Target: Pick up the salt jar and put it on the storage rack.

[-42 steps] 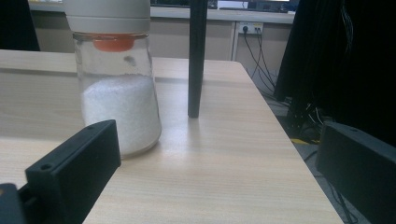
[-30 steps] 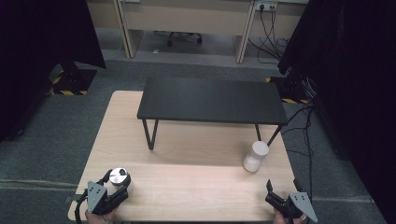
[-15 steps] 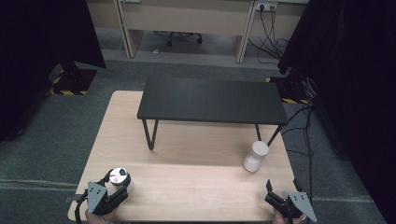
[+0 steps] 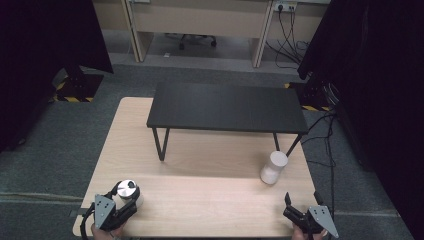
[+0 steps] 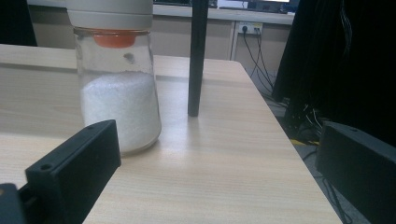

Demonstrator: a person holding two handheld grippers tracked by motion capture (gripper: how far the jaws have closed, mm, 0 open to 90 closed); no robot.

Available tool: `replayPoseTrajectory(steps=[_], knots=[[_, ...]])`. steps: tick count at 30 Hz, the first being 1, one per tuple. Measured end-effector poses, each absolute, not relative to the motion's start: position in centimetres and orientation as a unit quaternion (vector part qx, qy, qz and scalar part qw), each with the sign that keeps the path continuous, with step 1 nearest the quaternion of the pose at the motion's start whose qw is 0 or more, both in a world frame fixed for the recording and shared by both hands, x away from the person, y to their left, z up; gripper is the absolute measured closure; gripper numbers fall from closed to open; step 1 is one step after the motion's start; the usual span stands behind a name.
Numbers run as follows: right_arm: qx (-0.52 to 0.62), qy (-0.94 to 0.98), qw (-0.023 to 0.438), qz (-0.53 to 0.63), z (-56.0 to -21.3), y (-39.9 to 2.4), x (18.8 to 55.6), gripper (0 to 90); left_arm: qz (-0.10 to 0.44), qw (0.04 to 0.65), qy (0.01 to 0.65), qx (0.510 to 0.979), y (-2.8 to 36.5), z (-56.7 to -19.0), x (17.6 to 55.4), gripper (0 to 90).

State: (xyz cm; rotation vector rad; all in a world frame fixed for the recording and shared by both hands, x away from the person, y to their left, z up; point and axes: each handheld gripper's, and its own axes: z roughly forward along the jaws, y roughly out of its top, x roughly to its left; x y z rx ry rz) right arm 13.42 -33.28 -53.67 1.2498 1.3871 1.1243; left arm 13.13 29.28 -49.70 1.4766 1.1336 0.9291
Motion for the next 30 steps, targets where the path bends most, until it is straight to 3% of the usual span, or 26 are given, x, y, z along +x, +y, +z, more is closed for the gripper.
replayPoseTrajectory(steps=[30], knots=[[0.507, 0.563, 0.464, 0.459, -53.76, -33.32, 13.38, 0.2, 0.377, 0.505, 0.475, 0.614, 28.57, -49.26, 12.54, 34.8]])
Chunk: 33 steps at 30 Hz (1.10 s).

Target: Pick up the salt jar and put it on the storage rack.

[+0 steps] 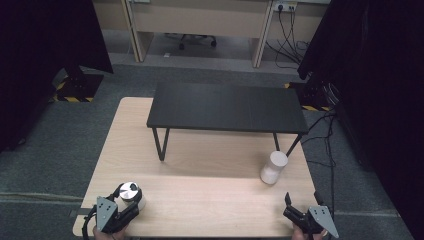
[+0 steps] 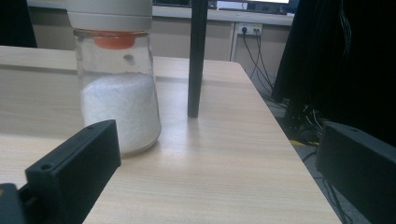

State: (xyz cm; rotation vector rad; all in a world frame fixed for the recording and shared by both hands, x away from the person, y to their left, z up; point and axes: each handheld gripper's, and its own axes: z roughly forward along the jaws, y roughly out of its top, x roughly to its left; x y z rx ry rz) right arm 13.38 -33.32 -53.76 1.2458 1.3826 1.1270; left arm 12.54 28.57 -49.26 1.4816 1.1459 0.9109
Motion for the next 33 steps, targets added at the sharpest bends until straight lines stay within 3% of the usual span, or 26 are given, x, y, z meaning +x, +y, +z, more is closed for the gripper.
replayPoseTrajectory(steps=[33], knots=[[0.512, 0.558, 0.463, 0.46, -53.7, -33.3, 13.4, 0.2, 0.372, 0.517, 0.457, 0.622, 27.1, -44.2, 14.5, 34.7]])
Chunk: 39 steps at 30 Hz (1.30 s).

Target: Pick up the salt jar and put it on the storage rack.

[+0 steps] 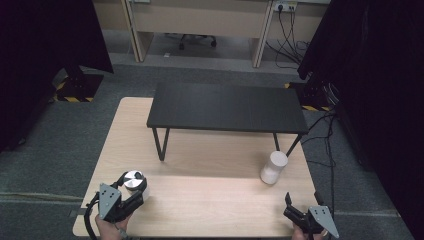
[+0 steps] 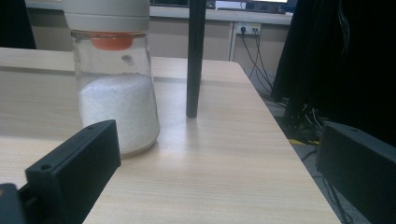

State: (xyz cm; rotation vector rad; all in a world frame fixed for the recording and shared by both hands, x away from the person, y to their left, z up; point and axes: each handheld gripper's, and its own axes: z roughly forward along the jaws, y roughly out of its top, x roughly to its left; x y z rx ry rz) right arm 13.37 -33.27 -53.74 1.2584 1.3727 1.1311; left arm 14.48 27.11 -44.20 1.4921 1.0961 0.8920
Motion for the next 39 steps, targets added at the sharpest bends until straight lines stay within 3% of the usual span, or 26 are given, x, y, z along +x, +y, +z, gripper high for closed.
replayPoseTrajectory(steps=[39], knots=[[0.509, 0.565, 0.47, 0.448, -53.6, -32.9, 13.5, 0.2, 0.364, 0.537, 0.42, 0.634, 25.0, -36.7, 18.8, 34.7]])
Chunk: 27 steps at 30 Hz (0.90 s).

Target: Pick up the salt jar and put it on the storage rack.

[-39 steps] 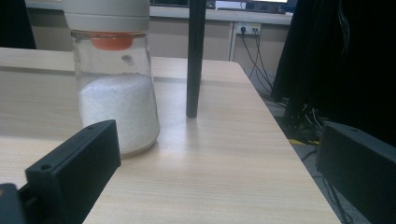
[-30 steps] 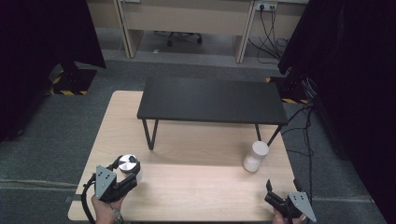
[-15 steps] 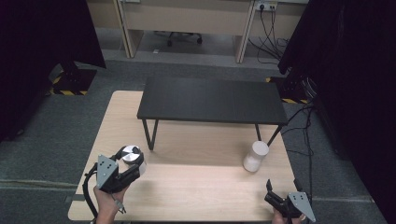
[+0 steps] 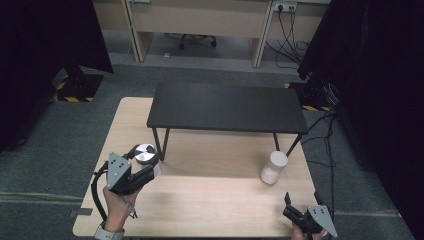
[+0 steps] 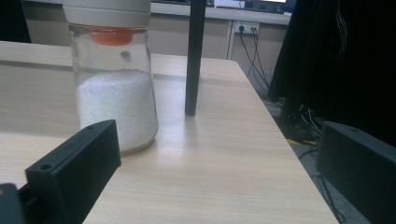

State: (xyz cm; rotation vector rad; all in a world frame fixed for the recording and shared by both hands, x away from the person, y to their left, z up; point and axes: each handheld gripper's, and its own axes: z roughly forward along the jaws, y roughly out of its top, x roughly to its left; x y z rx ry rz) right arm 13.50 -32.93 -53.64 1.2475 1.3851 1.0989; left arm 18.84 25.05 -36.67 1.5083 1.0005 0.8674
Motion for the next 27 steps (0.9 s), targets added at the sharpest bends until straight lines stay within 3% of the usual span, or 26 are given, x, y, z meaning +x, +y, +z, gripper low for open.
replayPoseTrajectory(steps=[27], knots=[[0.516, 0.556, 0.463, 0.458, -53.7, -33.1, 13.5, 0.2, 0.357, 0.546, 0.417, 0.634, 23.5, -31.7, 21.9, 34.7]])
